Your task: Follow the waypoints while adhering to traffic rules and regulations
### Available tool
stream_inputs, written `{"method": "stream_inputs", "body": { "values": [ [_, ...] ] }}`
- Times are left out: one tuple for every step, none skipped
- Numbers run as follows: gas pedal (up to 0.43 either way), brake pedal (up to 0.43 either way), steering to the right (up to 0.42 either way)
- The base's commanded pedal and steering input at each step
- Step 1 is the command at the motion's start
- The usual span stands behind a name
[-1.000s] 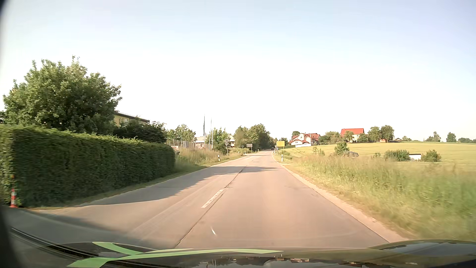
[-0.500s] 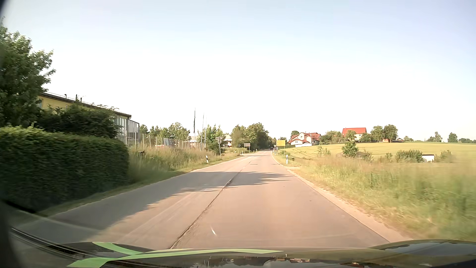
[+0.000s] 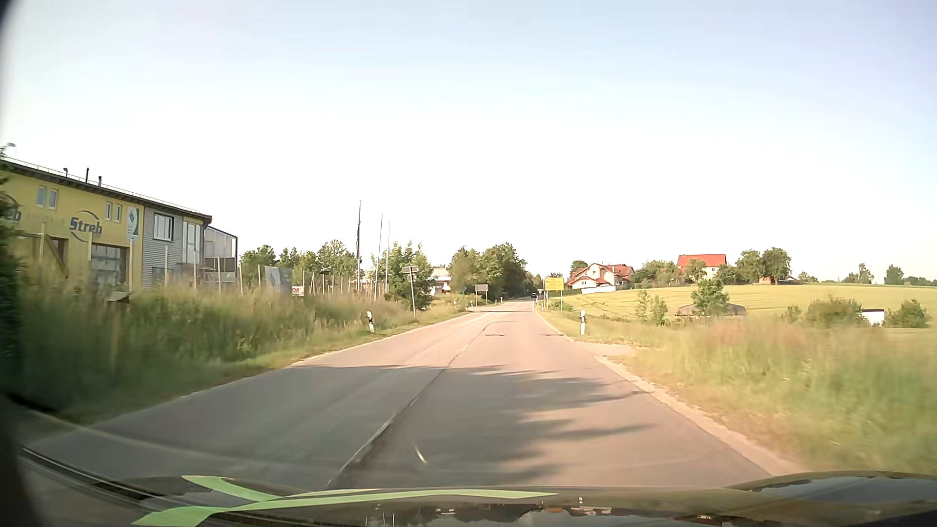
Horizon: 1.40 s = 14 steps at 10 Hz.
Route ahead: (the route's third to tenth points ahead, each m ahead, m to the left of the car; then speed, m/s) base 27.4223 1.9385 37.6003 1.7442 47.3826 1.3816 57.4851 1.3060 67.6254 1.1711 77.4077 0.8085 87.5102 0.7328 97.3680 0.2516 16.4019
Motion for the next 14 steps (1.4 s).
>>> {"method": "stream_inputs", "body": {
  "values": [
    [0.059,0.0,0.0],
    [0.059,0.0,0.0],
    [0.067,0.0,0.0],
    [0.067,0.0,0.0],
    [0.067,0.0,0.0],
    [0.067,0.0,0.0],
    [0.079,0.0,0.0],
    [0.079,0.0,0.0],
    [0.087,0.0,0.0],
    [0.098,0.0,0.0],
    [0.11,0.0,0.0],
    [0.118,0.0,0.0],
    [0.118,0.0,0.0],
    [0.13,0.0,0.0]
  ]
}}
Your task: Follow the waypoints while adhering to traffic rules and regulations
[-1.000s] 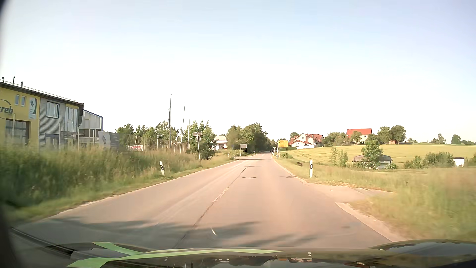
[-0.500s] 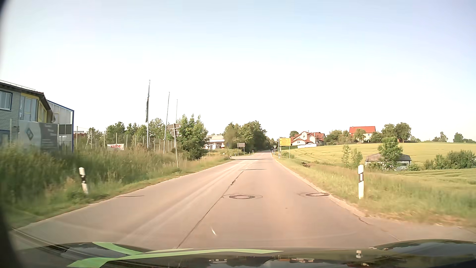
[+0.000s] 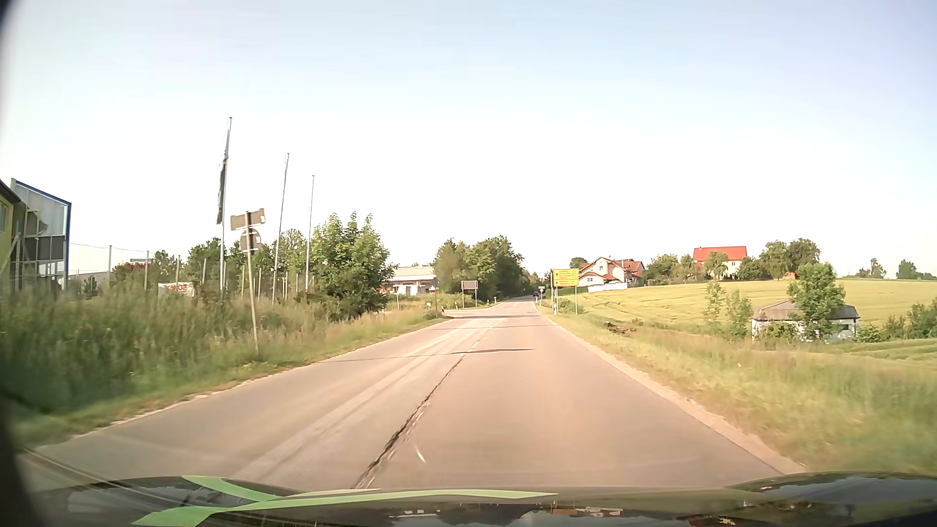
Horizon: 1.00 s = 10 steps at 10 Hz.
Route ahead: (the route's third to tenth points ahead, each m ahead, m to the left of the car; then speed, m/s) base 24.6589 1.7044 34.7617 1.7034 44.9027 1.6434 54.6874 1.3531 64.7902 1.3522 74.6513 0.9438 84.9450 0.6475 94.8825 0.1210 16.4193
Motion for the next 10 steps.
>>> {"method": "stream_inputs", "body": {
  "values": [
    [0.138,0.0,0.0],
    [0.138,0.0,0.0],
    [0.138,0.0,0.0],
    [0.138,0.0,0.0],
    [0.138,0.0,0.0],
    [0.138,0.0,0.0],
    [0.138,0.0,0.0],
    [0.138,0.0,0.0],
    [0.138,0.0,0.0],
    [0.138,0.0,0.0]
  ]
}}
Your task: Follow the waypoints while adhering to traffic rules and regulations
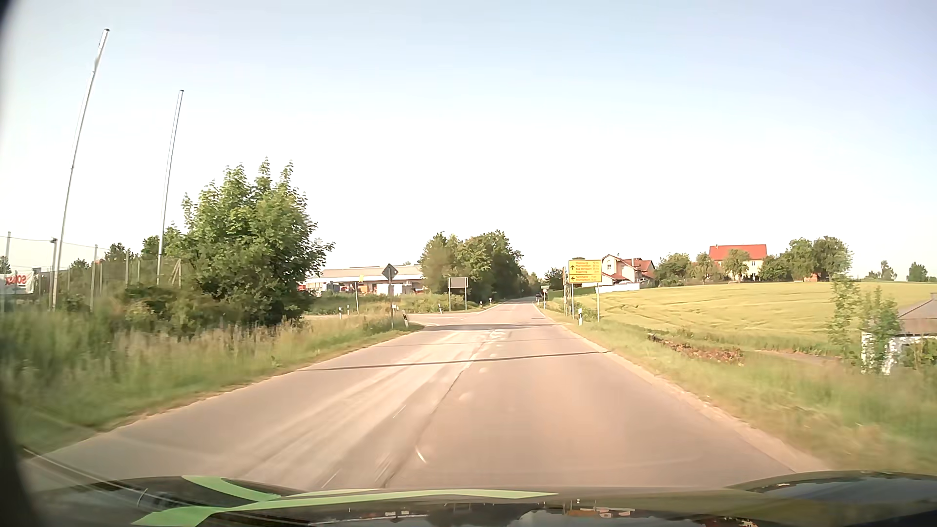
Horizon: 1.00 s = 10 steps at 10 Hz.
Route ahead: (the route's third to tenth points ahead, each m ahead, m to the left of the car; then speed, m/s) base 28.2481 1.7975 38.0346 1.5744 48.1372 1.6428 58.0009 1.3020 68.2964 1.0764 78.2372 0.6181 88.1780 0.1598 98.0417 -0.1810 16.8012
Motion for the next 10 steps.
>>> {"method": "stream_inputs", "body": {
  "values": [
    [0.138,0.0,0.0],
    [0.138,0.0,0.0],
    [0.13,0.0,0.002],
    [0.13,0.0,0.002],
    [0.13,0.0,0.003],
    [0.13,0.0,0.005],
    [0.13,0.0,0.005],
    [0.13,0.0,0.006],
    [0.13,0.0,0.006],
    [0.13,0.0,0.006]
  ]
}}
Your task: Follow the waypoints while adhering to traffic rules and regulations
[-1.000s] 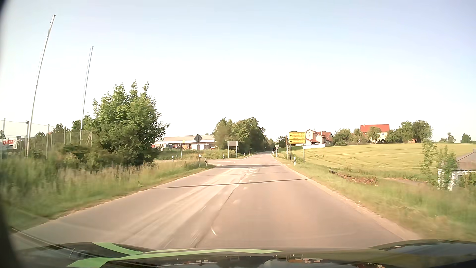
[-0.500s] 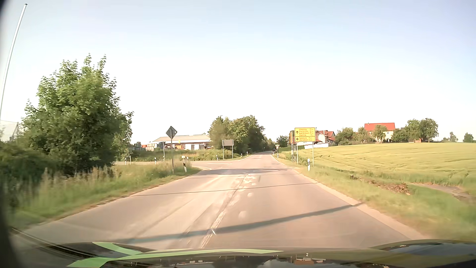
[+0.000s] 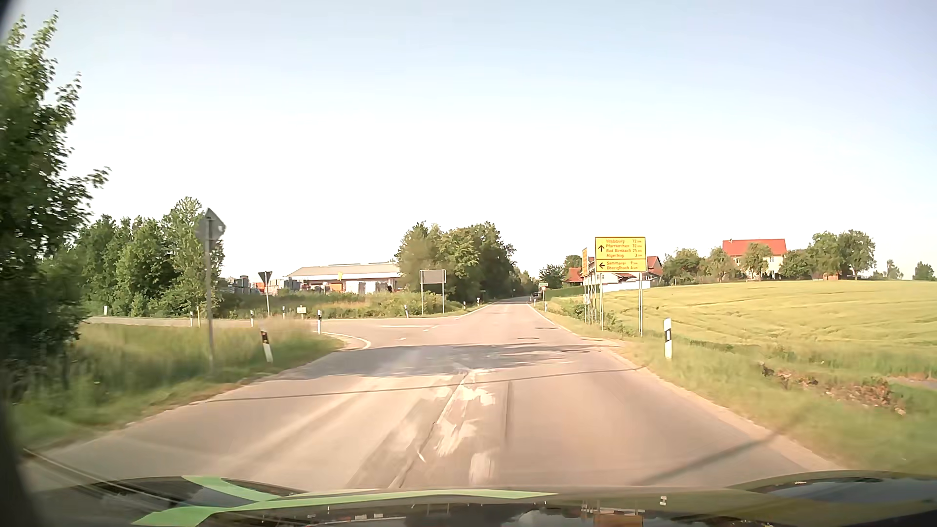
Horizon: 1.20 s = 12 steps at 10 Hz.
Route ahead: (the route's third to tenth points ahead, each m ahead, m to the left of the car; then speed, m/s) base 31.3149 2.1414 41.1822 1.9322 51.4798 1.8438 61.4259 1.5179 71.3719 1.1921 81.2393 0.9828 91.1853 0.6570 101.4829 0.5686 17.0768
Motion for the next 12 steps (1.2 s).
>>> {"method": "stream_inputs", "body": {
  "values": [
    [0.13,0.0,0.006],
    [0.118,0.0,0.006],
    [0.098,0.0,0.006],
    [0.098,0.0,0.006],
    [0.098,0.0,0.006],
    [0.11,0.0,0.003],
    [0.11,0.0,0.002],
    [0.11,0.0,0.001],
    [0.11,0.0,0.002],
    [0.11,0.0,0.002],
    [0.11,0.0,0.001],
    [0.11,0.0,0.0]
  ]
}}
